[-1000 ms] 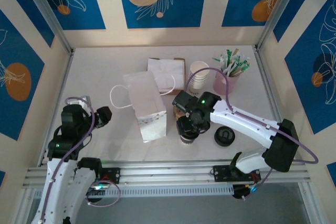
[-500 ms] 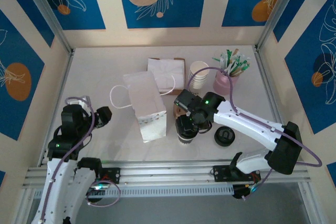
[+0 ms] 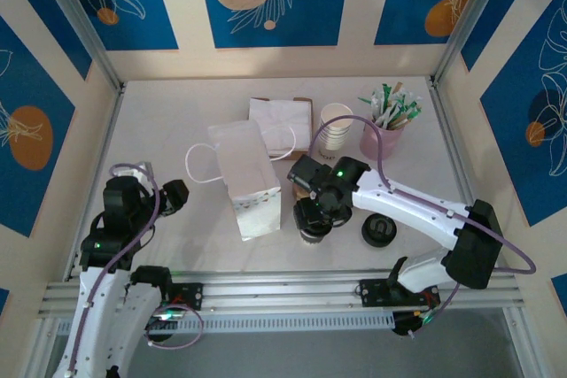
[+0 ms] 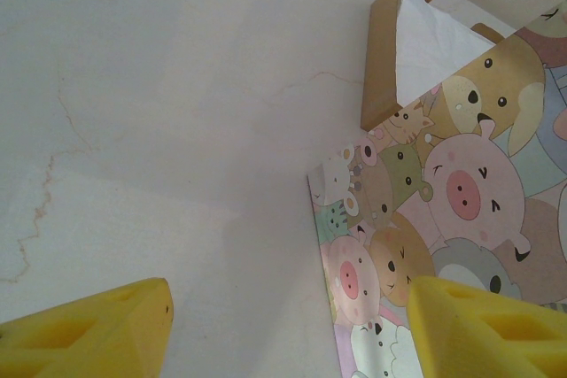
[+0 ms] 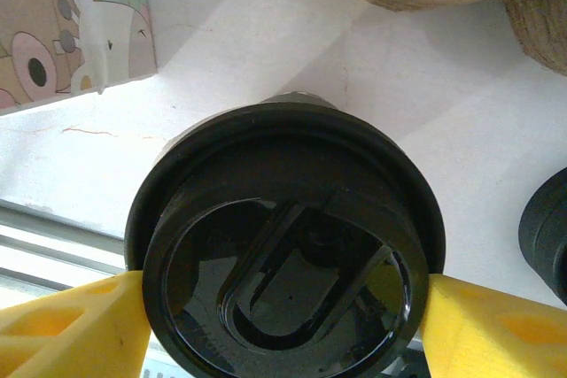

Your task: Pack the takeout coffee

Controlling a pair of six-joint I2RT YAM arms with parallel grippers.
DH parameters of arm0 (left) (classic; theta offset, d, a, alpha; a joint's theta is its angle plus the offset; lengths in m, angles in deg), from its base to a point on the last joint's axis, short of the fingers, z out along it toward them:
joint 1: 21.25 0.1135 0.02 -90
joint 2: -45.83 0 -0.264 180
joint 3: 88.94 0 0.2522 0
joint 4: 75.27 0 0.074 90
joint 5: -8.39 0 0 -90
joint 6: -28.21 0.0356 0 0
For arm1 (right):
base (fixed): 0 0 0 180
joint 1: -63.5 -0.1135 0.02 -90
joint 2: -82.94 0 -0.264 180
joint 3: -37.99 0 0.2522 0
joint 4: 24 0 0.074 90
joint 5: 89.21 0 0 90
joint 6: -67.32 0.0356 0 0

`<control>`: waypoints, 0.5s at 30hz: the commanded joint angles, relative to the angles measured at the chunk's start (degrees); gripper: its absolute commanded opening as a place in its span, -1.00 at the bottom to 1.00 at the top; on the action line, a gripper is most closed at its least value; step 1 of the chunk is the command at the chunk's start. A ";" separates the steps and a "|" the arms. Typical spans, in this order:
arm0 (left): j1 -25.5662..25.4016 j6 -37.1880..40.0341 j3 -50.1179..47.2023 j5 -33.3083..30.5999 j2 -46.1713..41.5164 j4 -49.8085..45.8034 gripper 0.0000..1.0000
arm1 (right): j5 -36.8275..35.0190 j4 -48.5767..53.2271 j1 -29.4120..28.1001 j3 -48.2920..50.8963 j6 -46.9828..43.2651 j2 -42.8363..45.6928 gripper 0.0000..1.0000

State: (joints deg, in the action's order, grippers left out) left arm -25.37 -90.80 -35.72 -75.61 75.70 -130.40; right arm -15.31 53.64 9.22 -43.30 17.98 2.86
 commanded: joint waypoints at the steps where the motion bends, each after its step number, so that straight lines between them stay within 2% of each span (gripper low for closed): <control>1: 0.97 0.54 -0.35 0.77 0.35 0.75 0.41 | 0.64 0.92 -0.38 -1.66 -0.50 -0.57 0.53; 8: 1.05 0.54 -0.35 0.85 0.37 0.79 0.41 | 0.96 0.55 -0.39 -2.25 -0.31 -1.14 0.54; 15: 1.04 0.56 -0.35 0.86 0.36 0.83 0.41 | -1.99 3.21 -0.81 -1.68 1.14 -3.69 0.54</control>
State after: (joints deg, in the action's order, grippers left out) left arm -25.37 -90.80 -35.72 -75.61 75.70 -130.37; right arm -15.77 54.06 8.98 -44.30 18.14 0.79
